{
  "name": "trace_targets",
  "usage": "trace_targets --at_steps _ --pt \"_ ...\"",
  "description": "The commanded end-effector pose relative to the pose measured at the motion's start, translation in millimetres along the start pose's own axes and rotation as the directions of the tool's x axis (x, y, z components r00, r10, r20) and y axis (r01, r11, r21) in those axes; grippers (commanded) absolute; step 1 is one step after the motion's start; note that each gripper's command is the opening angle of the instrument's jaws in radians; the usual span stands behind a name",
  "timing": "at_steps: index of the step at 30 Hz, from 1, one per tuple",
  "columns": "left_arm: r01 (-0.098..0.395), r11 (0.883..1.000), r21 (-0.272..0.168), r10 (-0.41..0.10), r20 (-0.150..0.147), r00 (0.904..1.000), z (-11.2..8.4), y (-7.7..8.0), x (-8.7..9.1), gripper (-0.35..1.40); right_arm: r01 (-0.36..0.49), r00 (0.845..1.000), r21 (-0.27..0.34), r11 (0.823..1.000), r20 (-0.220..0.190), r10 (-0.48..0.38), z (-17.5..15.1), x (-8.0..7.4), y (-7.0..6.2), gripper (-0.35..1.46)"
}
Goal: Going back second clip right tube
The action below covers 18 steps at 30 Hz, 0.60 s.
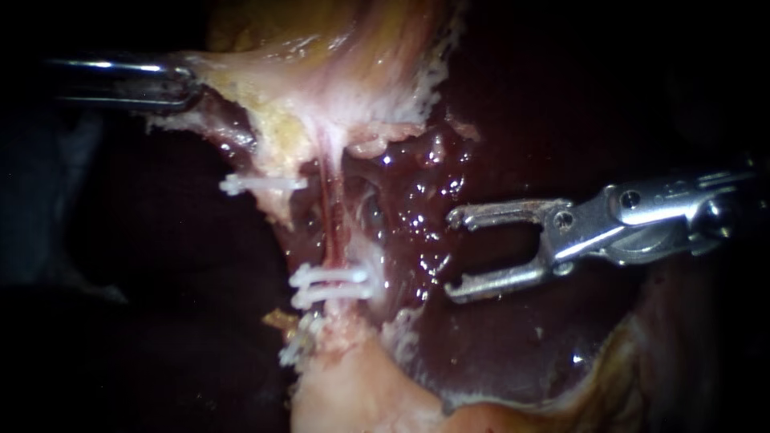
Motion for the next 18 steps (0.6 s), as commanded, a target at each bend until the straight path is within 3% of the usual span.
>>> trace_targets --at_steps 1,7,18 --pt "-0.003 1.0 0.004 0.003 0.005 1.0 0.5 -0.1 -0.3 -0.35 0.0 1.0 0.004 1.0 0.0 0.0 0.0 0.0 0.0 0.5" --pt "-0.012 1.0 -0.002 0.012 0.019 0.9998 3.0 -0.5 -1.5 -0.35 0.006 1.0 0.007 1.0 0.0 -0.006 0.0 0.0 0.0 0.5" --pt "-0.013 1.0 -0.005 0.013 0.02 0.9997 3.0 -0.9 -1.5 -0.35 0.023 1.0 0.007 1.0 0.0 -0.023 0.0 0.0 0.0 0.5"
